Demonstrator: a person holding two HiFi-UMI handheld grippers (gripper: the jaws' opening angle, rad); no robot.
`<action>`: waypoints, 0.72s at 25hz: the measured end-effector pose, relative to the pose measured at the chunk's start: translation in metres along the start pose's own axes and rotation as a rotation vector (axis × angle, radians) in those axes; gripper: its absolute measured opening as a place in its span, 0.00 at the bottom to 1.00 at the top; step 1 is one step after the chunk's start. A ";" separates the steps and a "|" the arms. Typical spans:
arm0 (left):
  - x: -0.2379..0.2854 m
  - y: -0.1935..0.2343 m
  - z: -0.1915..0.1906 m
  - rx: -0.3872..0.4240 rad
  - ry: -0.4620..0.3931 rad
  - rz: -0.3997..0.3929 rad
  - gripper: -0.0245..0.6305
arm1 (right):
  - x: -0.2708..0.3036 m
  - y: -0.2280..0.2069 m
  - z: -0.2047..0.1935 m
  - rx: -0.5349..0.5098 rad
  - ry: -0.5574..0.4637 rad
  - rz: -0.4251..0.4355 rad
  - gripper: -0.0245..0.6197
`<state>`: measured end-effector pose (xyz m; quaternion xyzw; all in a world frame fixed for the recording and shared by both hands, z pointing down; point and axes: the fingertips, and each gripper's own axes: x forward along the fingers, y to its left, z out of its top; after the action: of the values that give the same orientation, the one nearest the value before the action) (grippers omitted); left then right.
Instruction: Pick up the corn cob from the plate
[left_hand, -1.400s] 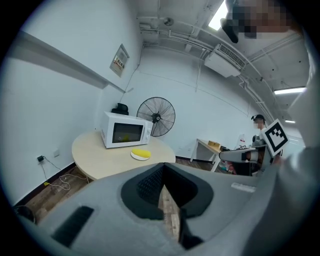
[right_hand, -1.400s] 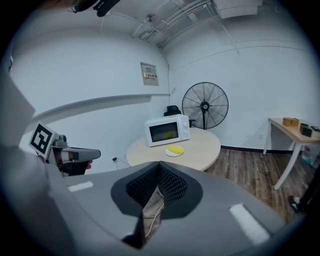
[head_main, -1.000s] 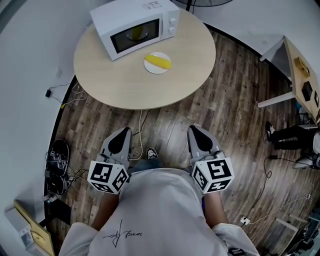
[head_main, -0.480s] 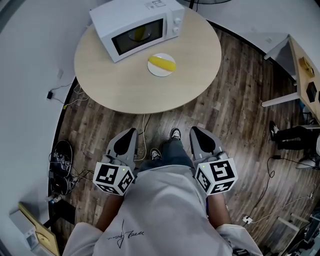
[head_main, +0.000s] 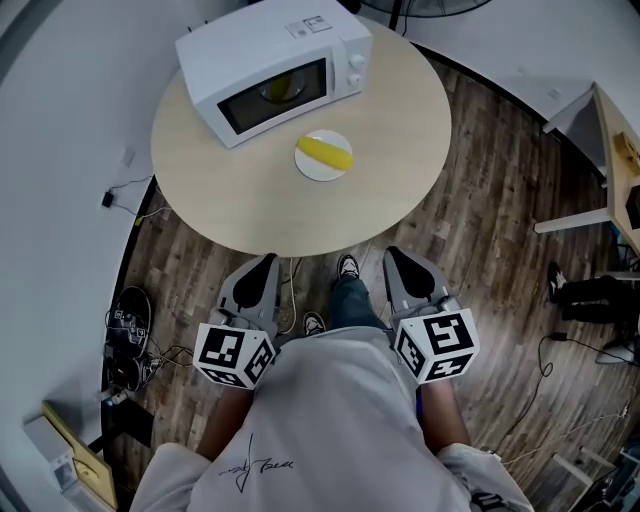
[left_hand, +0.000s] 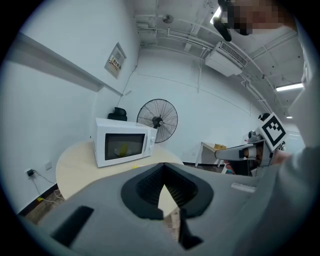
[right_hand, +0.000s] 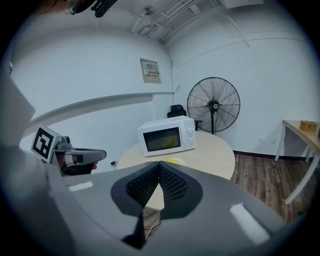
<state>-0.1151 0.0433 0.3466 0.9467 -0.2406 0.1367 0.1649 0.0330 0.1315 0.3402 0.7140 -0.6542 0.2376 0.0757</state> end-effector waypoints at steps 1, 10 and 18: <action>0.008 0.000 0.003 -0.001 0.001 0.005 0.03 | 0.006 -0.006 0.004 -0.003 0.000 0.008 0.06; 0.072 0.004 0.030 -0.011 -0.014 0.060 0.03 | 0.059 -0.051 0.038 -0.035 0.007 0.100 0.06; 0.108 -0.002 0.038 0.047 -0.005 0.127 0.03 | 0.093 -0.075 0.055 -0.060 0.016 0.187 0.06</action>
<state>-0.0157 -0.0140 0.3480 0.9334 -0.2974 0.1504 0.1330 0.1219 0.0345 0.3483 0.6453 -0.7243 0.2296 0.0798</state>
